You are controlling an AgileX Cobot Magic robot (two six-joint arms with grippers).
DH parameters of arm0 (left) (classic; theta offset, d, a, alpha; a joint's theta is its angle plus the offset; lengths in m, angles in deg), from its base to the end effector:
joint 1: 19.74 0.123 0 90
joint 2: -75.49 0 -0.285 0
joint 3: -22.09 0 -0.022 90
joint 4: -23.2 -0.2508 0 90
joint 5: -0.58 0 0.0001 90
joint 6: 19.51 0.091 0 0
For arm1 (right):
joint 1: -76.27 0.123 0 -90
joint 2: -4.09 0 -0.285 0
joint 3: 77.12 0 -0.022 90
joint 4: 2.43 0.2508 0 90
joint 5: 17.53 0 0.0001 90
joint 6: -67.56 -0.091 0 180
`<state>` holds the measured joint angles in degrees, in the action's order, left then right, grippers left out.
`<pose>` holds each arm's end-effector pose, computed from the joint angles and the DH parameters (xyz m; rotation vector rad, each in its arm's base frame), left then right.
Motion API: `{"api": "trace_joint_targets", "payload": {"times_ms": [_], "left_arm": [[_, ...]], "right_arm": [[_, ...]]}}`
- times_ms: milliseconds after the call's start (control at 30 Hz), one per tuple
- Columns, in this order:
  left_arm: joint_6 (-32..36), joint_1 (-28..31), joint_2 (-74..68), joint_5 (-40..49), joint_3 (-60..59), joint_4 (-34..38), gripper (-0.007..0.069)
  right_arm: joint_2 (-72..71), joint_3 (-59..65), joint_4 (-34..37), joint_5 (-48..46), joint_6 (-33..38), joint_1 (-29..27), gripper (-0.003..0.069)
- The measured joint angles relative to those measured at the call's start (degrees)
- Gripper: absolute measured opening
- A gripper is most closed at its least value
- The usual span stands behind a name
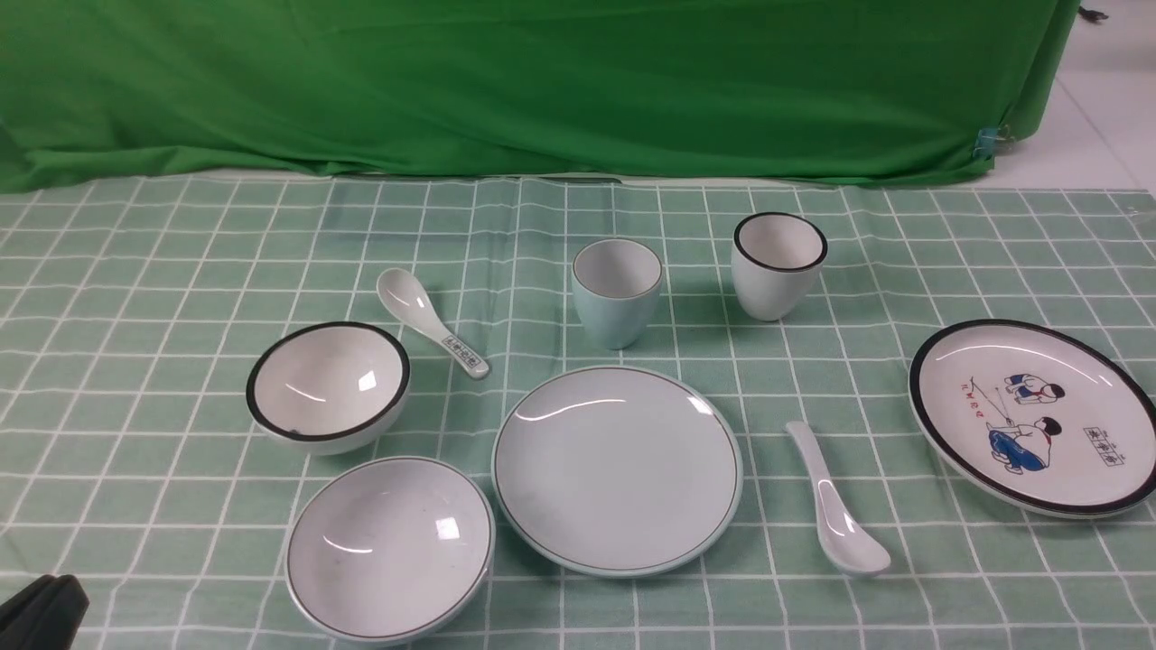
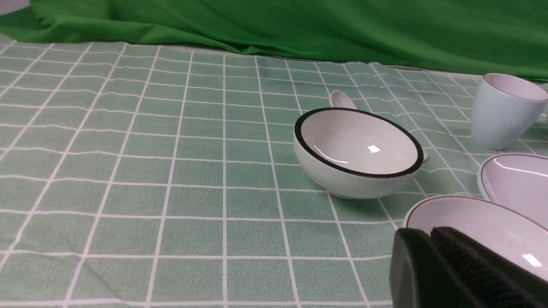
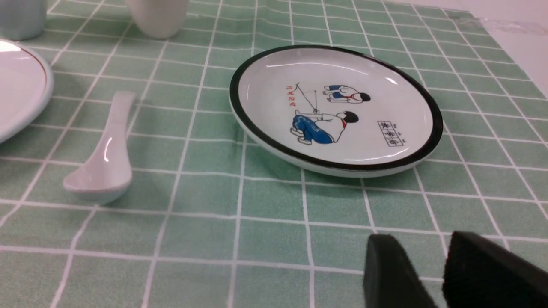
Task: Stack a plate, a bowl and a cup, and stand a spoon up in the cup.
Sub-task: Use the left arm to grab a blue rice bowl
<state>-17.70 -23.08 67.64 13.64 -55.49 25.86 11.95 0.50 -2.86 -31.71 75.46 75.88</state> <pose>0.0558 -0.0042 0.1903 0.0462 1.7185 -0.0623 0.0557 -0.0005 0.1883 -0.1190 1.7367 -0.1131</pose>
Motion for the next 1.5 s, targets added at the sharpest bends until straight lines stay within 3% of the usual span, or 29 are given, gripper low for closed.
{"api": "trace_joint_targets", "payload": {"times_ms": [67, 300, 467, 567, 633, 733, 833, 900, 1000, 1100, 1200, 1300, 1400, 1500], "left_arm": [[-0.4, 0.0, 0.0, -1.5, 0.0, 1.0, 0.0017], [-7.2, 0.0, 0.0, -14.0, 0.0, 15.2, 0.0017], [-16.2, 0.0, 0.0, -30.9, 0.0, 18.4, 0.0017], [-19.3, 0.0, 0.0, -37.1, 0.0, 18.4, 0.0017], [-22.8, 0.0, 0.1, -38.9, 2.1, 18.5, 0.0017], [-23.5, 0.0, -1.4, -31.6, 10.6, 16.6, 0.0017], [-23.5, 0.0, -6.4, -21.8, 19.3, 12.4, 0.0017], [-22.5, 0.0, -17.4, -3.7, 30.6, 9.8, 0.0017], [-13.1, 0.0, -35.0, 18.6, 41.0, 9.6, 0.0017], [-2.9, 0.0, -50.0, 32.0, 45.0, 12.2, 0.0017], [3.1, -0.3, -62.1, 35.5, 45.1, 15.4, 0.0014], [3.5, -4.7, -70.5, 34.6, 45.1, 12.9, 0.0003], [-3.6, -9.8, -74.9, 32.2, 45.2, 7.0, 0.0001], [-9.0, -11.9, -76.6, 30.2, 45.2, 0.5, 0.0001]], "right_arm": [[0.0, 0.0, 0.0, 0.0, 0.0, 0.0, 0.0242], [0.0, 0.0, 0.0, 0.0, -0.1, 0.0, 0.0241], [0.0, 0.0, 0.4, 1.1, -0.6, 0.0, 0.0241], [0.0, 0.0, 3.2, 3.5, -3.6, 0.0, 0.0241], [0.0, 0.0, 8.0, 8.9, -10.9, 0.0, 0.0241], [0.0, 0.0, 10.7, 15.1, -20.6, 0.0, 0.0241], [0.0, 0.0, 11.4, 19.4, -24.9, 0.0, 0.0241], [0.0, 0.0, 11.7, 22.6, -26.5, 0.0, 0.0241], [0.0, 0.0, 11.7, 25.3, -28.0, 0.0, 0.0241], [0.0, -0.3, 11.6, 25.9, -32.4, 0.1, 0.0229], [1.3, -8.2, 10.3, 13.3, -31.0, 1.8, 0.0141], [9.1, -20.5, 9.9, -2.9, -21.6, 5.6, 0.0041], [22.0, -31.5, 9.9, -18.1, -12.8, 10.1, 0.003], [31.5, -36.8, 9.9, -25.2, -8.8, 12.9, 0.0035]]}}
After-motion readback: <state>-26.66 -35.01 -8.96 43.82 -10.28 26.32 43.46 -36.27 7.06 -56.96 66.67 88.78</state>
